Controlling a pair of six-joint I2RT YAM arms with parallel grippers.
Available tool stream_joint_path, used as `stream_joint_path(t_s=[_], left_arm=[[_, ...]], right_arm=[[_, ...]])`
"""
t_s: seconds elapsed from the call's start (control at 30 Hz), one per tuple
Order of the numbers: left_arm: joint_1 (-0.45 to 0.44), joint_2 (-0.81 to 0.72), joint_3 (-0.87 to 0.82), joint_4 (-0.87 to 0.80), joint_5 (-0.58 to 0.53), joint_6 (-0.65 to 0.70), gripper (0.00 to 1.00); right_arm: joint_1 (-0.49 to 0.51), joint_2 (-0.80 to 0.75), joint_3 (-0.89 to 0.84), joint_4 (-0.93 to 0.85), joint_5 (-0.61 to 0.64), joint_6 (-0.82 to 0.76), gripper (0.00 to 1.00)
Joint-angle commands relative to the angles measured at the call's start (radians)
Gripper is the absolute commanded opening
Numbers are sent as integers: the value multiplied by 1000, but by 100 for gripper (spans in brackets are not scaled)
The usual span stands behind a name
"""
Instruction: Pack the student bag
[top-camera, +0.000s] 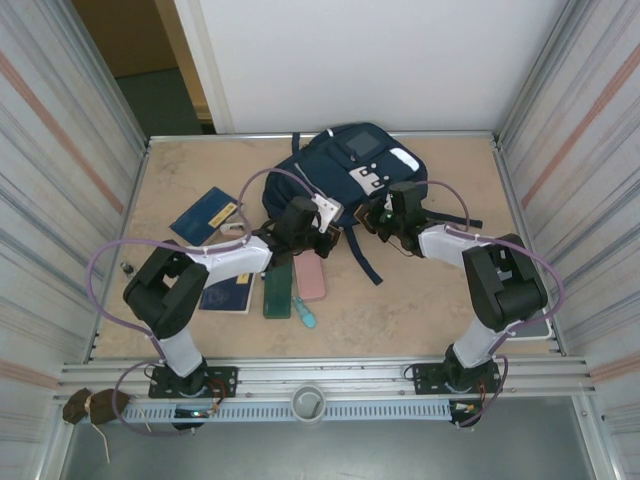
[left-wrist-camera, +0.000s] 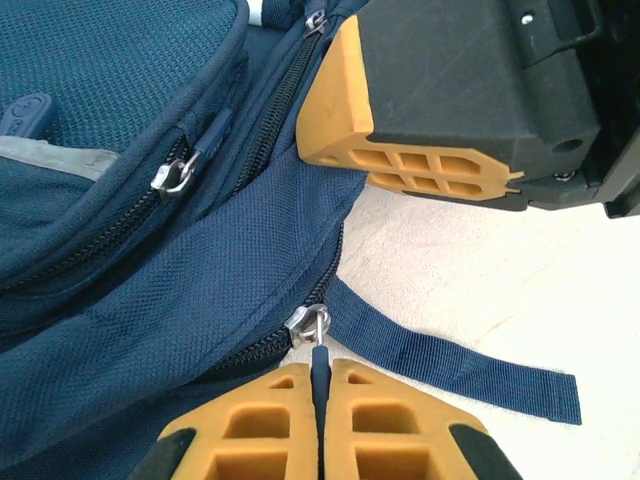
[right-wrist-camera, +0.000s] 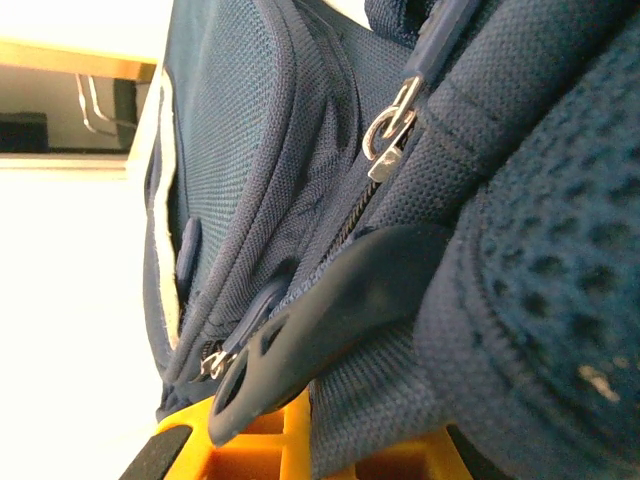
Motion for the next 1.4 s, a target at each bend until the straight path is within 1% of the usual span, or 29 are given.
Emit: stream_joint_path(t_s=[0.0, 0.07, 0.17, 0.27, 0.3, 0.37, 0.47, 0.53, 0.57, 0.63, 0.7, 0.73, 0.77, 0.83, 0.87, 0.97, 1.03, 1.07, 1.13, 1.2, 1.37], left_arm=[[-13, -26, 7, 56, 41, -15, 0], [10, -56, -25, 41, -29, -17, 0], [72, -126, -91, 17, -151, -42, 0], [108, -156, -106, -64, -295, -15, 0], [125, -152, -108, -80, -309, -13, 0], [152, -148, -115, -85, -282, -19, 0], [154, -137, -109, -76, -247, -18, 0], [155, -137, -101, -83, -239, -6, 0], [159, -145, -100, -90, -228, -1, 0], [170, -175, -119, -59, -156, 5, 0], [174, -213, -133, -8, -34, -10, 0], [174, -223, -132, 14, 15, -27, 0], [172, -231, -126, 36, 63, -48, 0], [171, -233, -99, 58, 118, -78, 0], [169, -232, -79, 58, 134, -82, 0], [162, -224, -20, 20, 156, -69, 0], [159, -226, -7, 4, 160, -62, 0], [159, -228, -9, 2, 161, -62, 0], [159, -233, -18, 3, 159, -62, 0], [159, -233, -23, 0, 157, -61, 0], [159, -238, -30, -5, 167, -64, 0]], right_arm=[[-12, -52, -27, 81, 6, 25, 0], [-40, -69, -44, 54, 12, 6, 0], [-85, -111, -69, -17, 42, -57, 0], [-122, -153, -95, -60, 62, -105, 0], [-129, -163, -100, -63, 64, -115, 0], [-126, -168, -98, -62, 56, -130, 0], [-114, -156, -77, -52, 23, -142, 0], [-123, -149, -40, -106, -1, -187, 0], [-136, -147, -14, -167, -3, -230, 0], [-166, -143, 40, -299, 18, -315, 0], [-201, -141, 66, -358, 30, -364, 0], [-212, -141, 77, -374, 26, -377, 3], [-220, -146, 90, -399, 27, -397, 10], [-218, -174, 119, -460, 62, -461, 27], [-210, -199, 132, -497, 102, -502, 35], [-166, -301, 127, -532, 215, -637, 54], [-111, -363, 102, -497, 252, -734, 63], [-78, -386, 88, -468, 244, -786, 68], [-27, -397, 77, -423, 198, -863, 71], [18, -376, 83, -396, 154, -927, 73], [73, -253, 156, -408, 52, -1037, 74]])
